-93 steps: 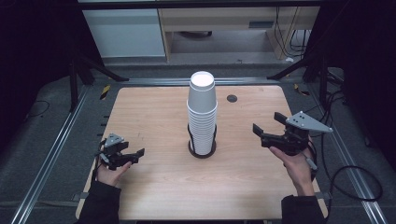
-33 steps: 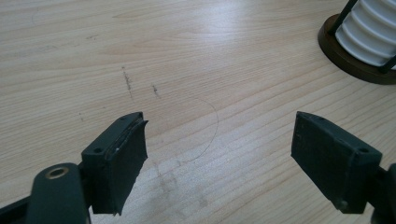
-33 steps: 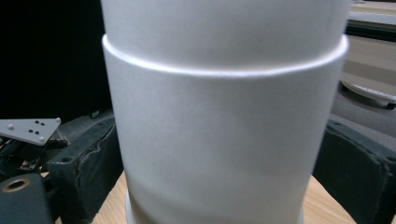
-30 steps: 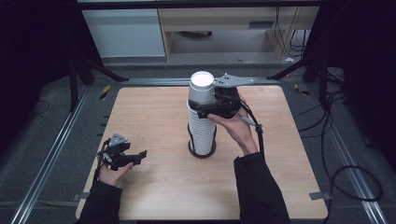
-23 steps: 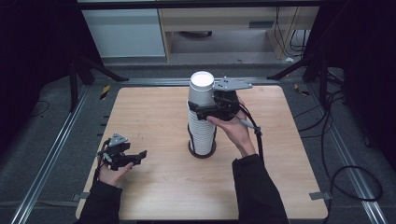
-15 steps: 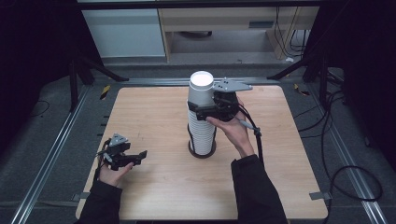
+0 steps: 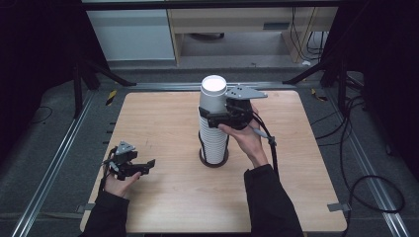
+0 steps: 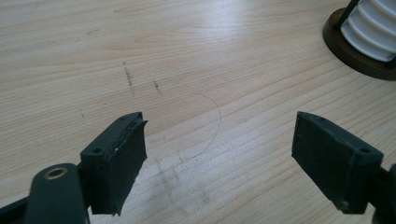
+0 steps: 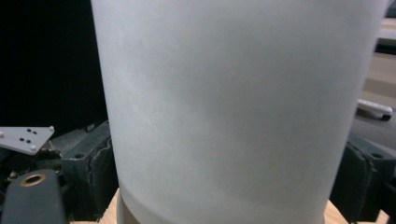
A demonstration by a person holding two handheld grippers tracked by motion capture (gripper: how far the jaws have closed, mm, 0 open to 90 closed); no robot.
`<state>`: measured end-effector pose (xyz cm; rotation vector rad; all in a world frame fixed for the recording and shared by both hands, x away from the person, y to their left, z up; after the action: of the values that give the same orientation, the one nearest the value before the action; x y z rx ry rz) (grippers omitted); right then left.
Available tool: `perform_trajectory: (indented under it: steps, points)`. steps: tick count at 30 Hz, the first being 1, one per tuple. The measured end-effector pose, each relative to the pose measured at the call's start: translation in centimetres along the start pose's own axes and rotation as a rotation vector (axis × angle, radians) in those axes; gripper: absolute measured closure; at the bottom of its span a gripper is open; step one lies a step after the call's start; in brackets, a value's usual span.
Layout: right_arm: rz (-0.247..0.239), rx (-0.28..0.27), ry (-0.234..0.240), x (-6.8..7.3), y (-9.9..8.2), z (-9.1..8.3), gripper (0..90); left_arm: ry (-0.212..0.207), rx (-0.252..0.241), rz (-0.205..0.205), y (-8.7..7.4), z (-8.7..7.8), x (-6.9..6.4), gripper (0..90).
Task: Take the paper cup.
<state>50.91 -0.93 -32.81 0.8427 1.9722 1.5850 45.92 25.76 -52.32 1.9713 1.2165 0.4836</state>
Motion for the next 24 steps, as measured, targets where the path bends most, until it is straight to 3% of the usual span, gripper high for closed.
perform_trajectory:
  steps: [5,24]
  points:
    - [0.019,-0.039,0.013,0.0,0.9,-0.5,12.3,0.000,-0.002,-0.003,0.0,0.0,0.0,17.1]
    - [-0.027,-0.110,0.013,0.5,5.8,-2.4,13.5,0.000,-0.005,-0.007,0.1,-0.2,0.1,17.0]
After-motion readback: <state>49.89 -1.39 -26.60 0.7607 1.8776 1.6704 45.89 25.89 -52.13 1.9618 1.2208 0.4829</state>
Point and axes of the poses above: each handheld gripper's, and its own axes: z roughly forward along the jaws, y roughly out of its top, x roughly to its left, the point moved 9 cm from there along z, roughly forward along the jaws, and after that the axes turned 1 degree about -y, right-handed, at the moved point
